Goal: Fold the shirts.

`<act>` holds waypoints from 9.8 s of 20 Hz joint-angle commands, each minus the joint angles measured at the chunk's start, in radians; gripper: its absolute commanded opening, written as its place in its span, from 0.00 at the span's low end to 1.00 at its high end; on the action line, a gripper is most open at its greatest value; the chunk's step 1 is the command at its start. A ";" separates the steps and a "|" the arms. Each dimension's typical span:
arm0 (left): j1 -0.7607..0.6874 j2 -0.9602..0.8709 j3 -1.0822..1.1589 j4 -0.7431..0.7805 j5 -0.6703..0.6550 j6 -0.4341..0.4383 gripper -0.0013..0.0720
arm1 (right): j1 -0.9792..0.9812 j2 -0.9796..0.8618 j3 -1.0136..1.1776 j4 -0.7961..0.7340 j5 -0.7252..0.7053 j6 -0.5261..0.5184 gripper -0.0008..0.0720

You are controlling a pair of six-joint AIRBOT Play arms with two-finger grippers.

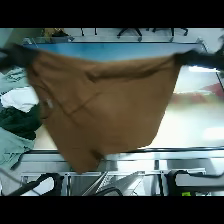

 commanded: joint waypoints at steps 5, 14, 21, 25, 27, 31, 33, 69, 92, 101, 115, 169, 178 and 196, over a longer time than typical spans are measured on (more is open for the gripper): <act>-0.085 -0.547 0.088 0.081 0.128 -0.011 0.04 | 0.004 -0.469 0.009 0.118 -0.106 -0.023 0.03; -0.085 -0.696 0.410 0.354 -0.043 -0.170 0.04 | 0.021 -0.481 0.109 -0.082 0.073 0.027 0.03; -0.089 -0.697 0.268 0.455 -0.019 -0.162 0.04 | 0.080 -0.484 0.015 -0.204 0.008 0.048 0.04; -0.092 -0.697 0.290 0.454 -0.037 -0.163 0.05 | 0.090 -0.473 0.017 -0.194 0.015 0.053 0.40; -0.084 -0.697 0.361 0.457 -0.143 -0.190 0.92 | 0.081 -0.435 0.027 -0.212 0.065 0.084 0.47; -0.011 -0.688 0.503 0.455 -0.415 -0.338 0.92 | -0.006 -0.286 0.022 -0.324 0.188 0.150 0.47; 0.031 -0.624 0.398 0.454 -0.484 -0.376 0.92 | -0.060 -0.200 -0.049 -0.325 0.217 0.148 0.46; 0.066 0.394 -0.932 0.357 -0.101 -0.279 0.03 | 0.024 0.029 -0.733 -0.345 0.198 0.133 0.04; -0.127 -0.391 -0.157 0.323 0.127 -0.179 0.05 | 0.063 -0.225 -0.392 -0.055 -0.233 -0.037 0.25; -0.102 -0.478 0.138 0.323 -0.093 -0.230 0.81 | -0.005 -0.234 -0.251 -0.319 -0.150 0.123 0.91; -0.237 -0.481 0.188 0.322 -0.140 -0.260 0.81 | 0.017 -0.381 -0.251 -0.023 0.012 0.013 0.24; -0.117 0.336 -0.142 0.080 -0.093 -0.093 0.04 | 0.224 -0.155 -0.147 -0.255 0.060 0.310 0.92; -0.118 0.336 -0.142 0.080 -0.104 -0.094 0.04 | 0.308 -0.332 -0.214 -0.200 -0.018 0.248 0.92; -0.118 0.336 -0.142 0.080 -0.152 -0.094 0.04 | 0.141 -0.267 -0.196 -0.045 -0.047 0.140 0.04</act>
